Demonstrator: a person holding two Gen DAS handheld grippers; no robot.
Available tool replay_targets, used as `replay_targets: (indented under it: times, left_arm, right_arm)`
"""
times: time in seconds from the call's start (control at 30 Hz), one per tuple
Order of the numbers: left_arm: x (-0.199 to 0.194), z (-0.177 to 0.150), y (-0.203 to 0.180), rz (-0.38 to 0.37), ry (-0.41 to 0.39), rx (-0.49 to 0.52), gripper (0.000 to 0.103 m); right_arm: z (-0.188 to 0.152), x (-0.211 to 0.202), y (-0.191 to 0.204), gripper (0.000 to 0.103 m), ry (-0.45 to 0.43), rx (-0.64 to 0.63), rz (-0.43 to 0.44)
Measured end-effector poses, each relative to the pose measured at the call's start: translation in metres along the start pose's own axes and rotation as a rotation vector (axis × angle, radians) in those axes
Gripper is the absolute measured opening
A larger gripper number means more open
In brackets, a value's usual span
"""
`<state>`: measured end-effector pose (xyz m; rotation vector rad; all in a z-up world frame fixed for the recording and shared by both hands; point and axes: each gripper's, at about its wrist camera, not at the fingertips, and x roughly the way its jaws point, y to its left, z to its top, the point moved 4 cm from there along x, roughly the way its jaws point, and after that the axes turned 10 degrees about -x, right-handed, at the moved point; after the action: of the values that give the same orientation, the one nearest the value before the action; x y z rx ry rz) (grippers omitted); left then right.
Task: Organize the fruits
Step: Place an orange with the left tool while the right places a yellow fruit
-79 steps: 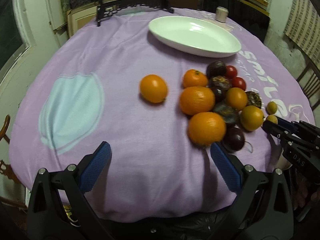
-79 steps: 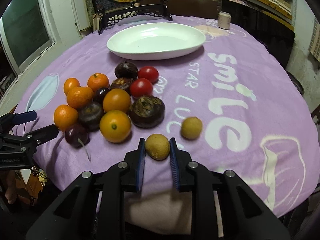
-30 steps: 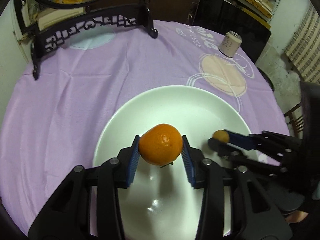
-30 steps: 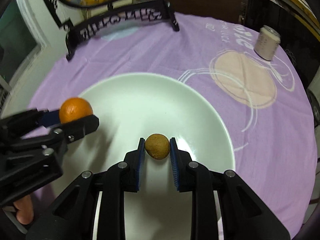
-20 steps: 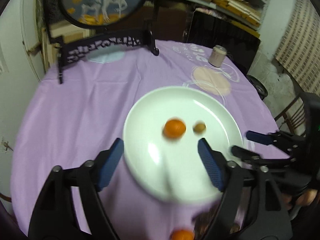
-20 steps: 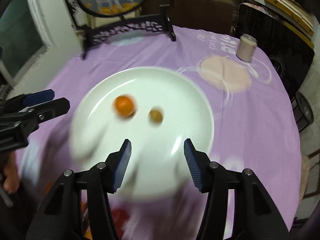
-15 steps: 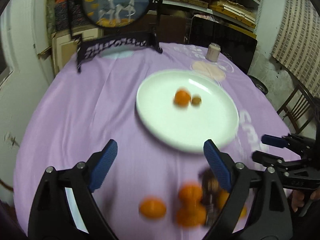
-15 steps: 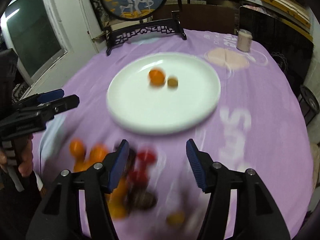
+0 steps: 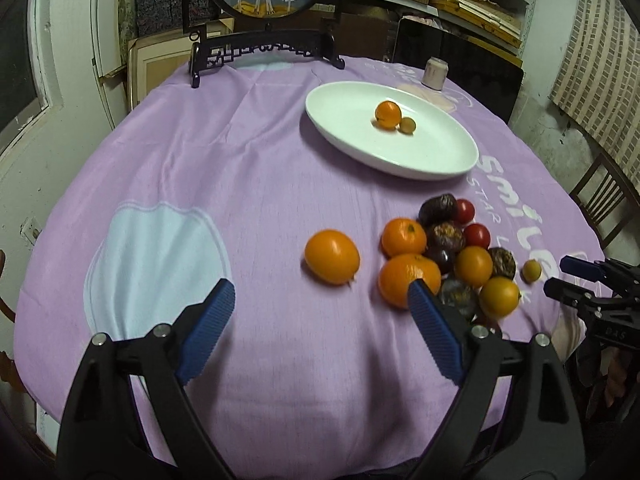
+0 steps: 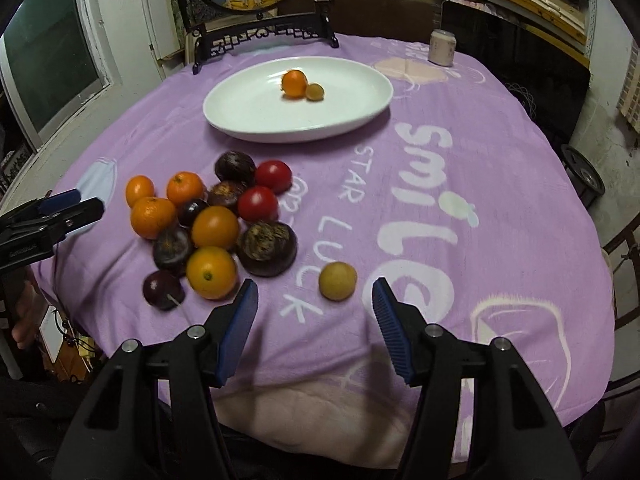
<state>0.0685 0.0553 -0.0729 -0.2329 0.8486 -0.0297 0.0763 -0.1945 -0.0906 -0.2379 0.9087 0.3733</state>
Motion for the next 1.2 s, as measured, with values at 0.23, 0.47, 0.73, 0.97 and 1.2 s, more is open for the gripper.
replay_targets:
  times: [0.23,0.47,0.73,0.97,1.2]
  left_arm:
    - [-0.002,-0.007,-0.003,-0.001,0.01,0.013,0.09]
    - [0.005,-0.015,-0.023,-0.036,0.046,0.056,0.09]
    - [0.044,-0.015,-0.046,-0.045,0.096,0.069,0.075]
    - [0.063,-0.008,-0.062,-0.112,0.125,0.063,0.045]
    - [0.046,-0.01,-0.064,-0.1,0.107,0.07,0.045]
  right_arm:
    - [-0.003,0.027,-0.006,0.025,0.005,-0.004,-0.008]
    - [-0.008,0.025,-0.006,0.024,0.003,-0.01,-0.021]
    - [-0.012,0.024,-0.004,0.024,0.006,0.0,-0.002]
    - [-0.015,0.022,-0.003,0.024,0.005,0.01,0.024]
    - [-0.011,0.012,0.0,0.024,-0.032,0.005,0.044]
